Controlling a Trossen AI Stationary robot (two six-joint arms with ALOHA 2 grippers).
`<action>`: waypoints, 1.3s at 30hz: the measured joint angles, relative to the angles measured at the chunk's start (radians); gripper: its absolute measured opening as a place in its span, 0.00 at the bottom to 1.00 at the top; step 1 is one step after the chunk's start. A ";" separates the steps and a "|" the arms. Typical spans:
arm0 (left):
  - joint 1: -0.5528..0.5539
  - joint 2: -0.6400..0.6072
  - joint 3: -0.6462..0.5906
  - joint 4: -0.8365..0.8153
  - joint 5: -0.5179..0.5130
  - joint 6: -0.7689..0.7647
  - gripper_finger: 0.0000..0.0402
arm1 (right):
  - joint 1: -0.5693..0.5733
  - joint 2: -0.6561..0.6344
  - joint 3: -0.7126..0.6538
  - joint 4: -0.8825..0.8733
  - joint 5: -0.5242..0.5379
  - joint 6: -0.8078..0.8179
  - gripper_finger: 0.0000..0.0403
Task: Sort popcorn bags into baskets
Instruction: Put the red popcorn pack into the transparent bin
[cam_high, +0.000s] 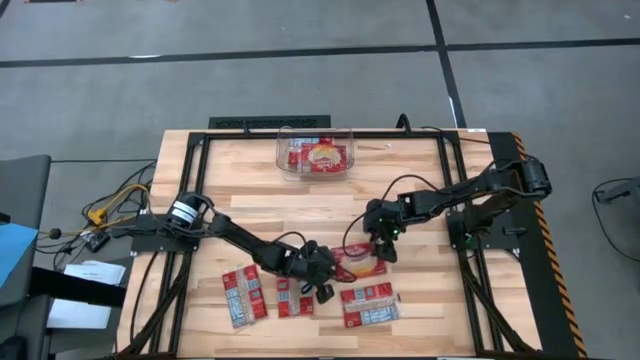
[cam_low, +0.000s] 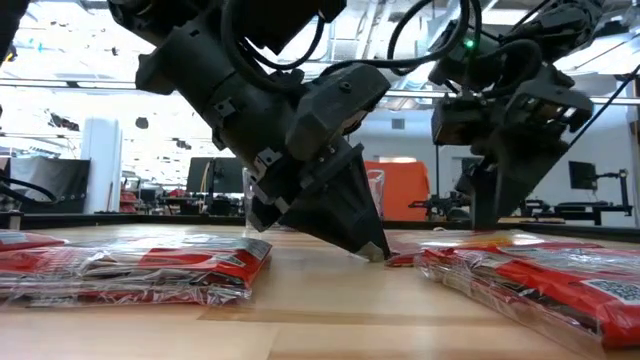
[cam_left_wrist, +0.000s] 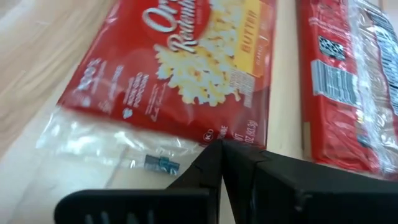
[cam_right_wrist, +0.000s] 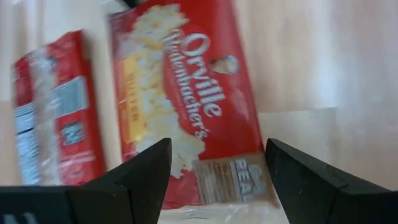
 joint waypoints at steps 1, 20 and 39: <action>0.004 0.000 0.000 0.000 0.000 -0.001 0.00 | 0.000 0.000 0.000 0.000 -0.017 -0.002 0.71; 0.072 0.001 -0.003 0.018 -0.030 -0.020 0.00 | -0.015 0.051 0.005 -0.027 -0.029 0.090 0.71; 0.091 0.009 -0.003 0.058 -0.071 -0.074 0.00 | -0.010 0.182 0.083 -0.011 -0.128 0.093 0.43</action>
